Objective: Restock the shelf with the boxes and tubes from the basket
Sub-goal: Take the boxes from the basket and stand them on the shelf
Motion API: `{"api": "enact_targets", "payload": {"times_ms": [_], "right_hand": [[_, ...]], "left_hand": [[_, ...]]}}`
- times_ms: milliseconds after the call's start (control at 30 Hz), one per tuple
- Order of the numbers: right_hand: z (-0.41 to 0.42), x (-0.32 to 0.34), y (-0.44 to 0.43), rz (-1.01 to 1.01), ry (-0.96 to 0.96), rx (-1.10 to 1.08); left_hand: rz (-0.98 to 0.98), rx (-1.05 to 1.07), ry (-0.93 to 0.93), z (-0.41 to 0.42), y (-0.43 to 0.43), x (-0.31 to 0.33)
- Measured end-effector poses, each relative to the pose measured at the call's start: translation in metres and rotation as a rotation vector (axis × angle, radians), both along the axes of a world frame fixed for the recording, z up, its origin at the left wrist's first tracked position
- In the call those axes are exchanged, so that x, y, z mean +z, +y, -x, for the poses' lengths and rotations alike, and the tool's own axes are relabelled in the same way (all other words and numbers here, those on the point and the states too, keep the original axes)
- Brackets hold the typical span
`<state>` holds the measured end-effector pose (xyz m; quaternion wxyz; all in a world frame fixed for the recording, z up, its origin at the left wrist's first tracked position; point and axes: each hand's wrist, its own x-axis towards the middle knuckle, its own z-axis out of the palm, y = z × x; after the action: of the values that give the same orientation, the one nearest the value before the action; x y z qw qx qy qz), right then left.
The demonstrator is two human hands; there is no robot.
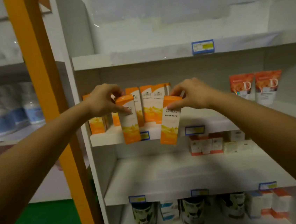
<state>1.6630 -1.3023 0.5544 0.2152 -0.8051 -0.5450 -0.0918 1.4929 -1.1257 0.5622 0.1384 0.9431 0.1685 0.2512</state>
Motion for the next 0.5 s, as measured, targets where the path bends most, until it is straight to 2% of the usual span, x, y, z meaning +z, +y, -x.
{"api": "enact_targets", "payload": {"times_ms": [167,333,500], "right_hand": [[-0.006,0.019,0.039,-0.098,-0.003,0.015],[-0.012,0.011,0.084,-0.071,-0.014,-0.058],[-0.020,0.013,0.108,-0.049,-0.036,-0.100]], "left_hand": [[-0.030,0.072,0.013,-0.010,0.038,0.023],[-0.054,0.140,-0.055,-0.029,0.068,0.020],[-0.047,0.164,-0.028,-0.043,0.085,0.004]]}}
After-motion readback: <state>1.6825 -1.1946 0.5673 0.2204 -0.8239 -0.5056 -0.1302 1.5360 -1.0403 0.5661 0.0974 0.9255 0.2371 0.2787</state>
